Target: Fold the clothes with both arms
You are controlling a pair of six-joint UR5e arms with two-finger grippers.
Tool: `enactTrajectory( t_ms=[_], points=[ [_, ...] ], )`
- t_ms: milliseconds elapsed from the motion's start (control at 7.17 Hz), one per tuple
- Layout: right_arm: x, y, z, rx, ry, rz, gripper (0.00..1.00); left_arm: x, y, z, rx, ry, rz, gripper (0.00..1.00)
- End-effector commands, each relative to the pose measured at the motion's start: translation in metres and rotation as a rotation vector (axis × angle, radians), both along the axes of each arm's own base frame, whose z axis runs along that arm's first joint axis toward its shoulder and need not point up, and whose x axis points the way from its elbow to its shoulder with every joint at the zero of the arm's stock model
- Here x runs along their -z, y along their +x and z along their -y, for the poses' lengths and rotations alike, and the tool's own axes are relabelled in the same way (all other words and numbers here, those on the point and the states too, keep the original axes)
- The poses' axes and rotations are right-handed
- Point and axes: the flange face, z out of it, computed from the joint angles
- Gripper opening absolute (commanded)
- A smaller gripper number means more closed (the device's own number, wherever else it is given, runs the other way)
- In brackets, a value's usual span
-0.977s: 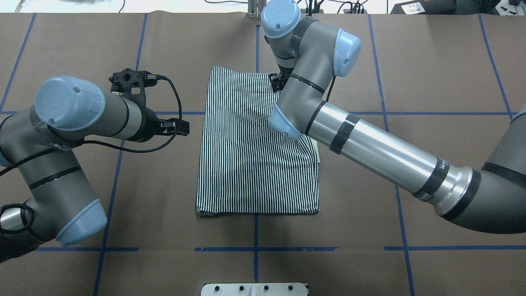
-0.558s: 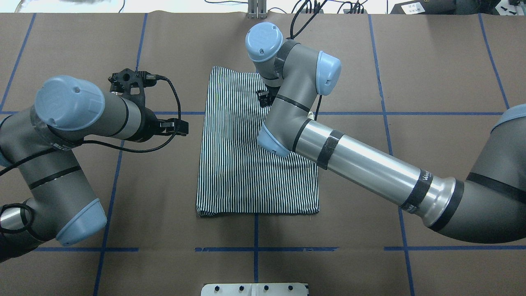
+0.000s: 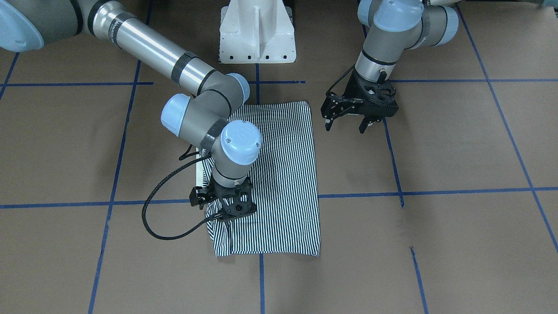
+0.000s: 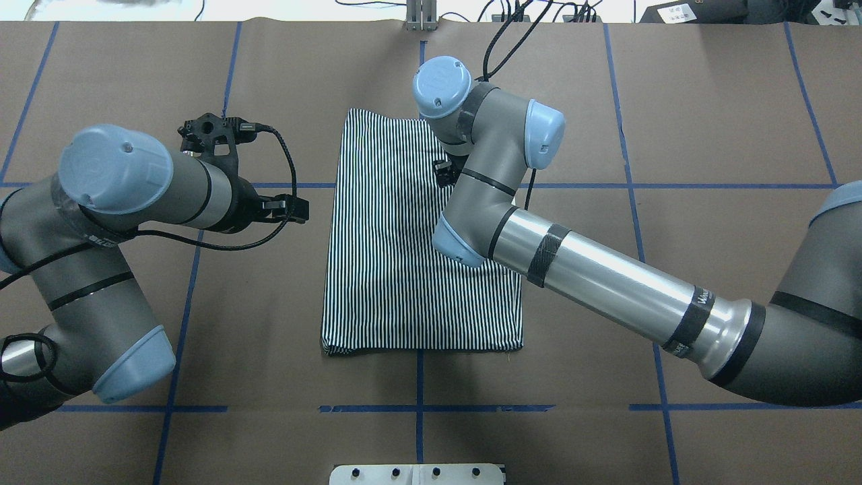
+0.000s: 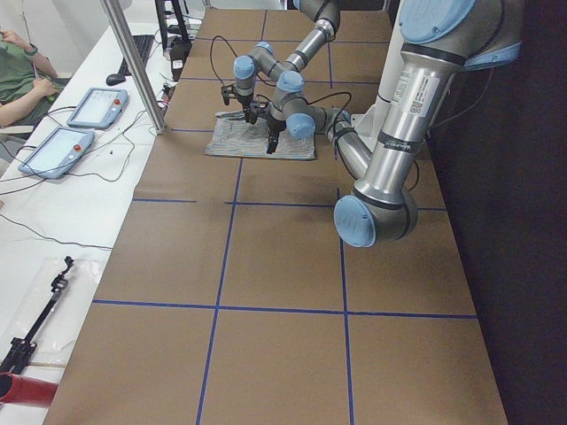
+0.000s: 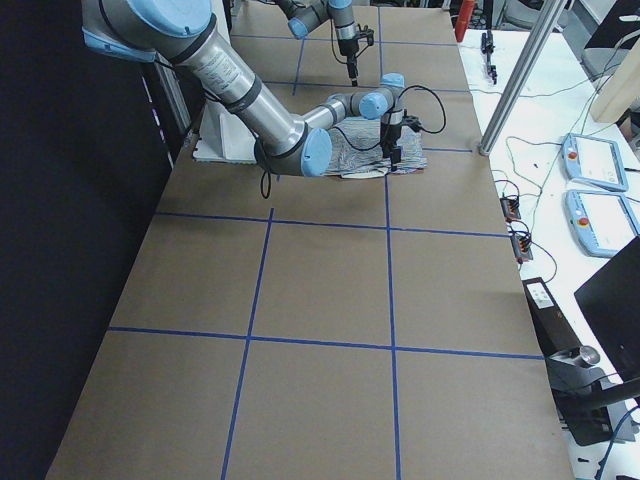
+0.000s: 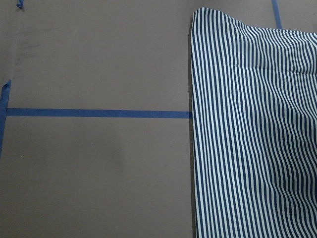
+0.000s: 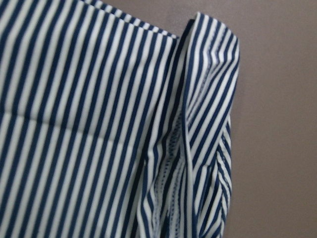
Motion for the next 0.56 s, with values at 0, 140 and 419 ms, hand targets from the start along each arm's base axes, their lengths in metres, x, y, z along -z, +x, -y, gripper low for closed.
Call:
enactTrajectory(
  t_ms=[0, 140, 419],
  points=[
    [-0.028, 0.028, 0.016, 0.018, 0.013, -0.027, 1.00, 0.000, 0.000, 0.000, -0.001, -0.001, 0.000, 1.00],
    [-0.045, 0.062, 0.028, 0.023, 0.026, -0.027, 1.00, 0.001, 0.000, -0.001, -0.001, -0.002, -0.002, 1.00],
    [-0.079, 0.128, 0.045, 0.035, 0.042, -0.031, 1.00, 0.001, 0.003, -0.002, -0.001, -0.009, -0.005, 1.00]
  ],
)
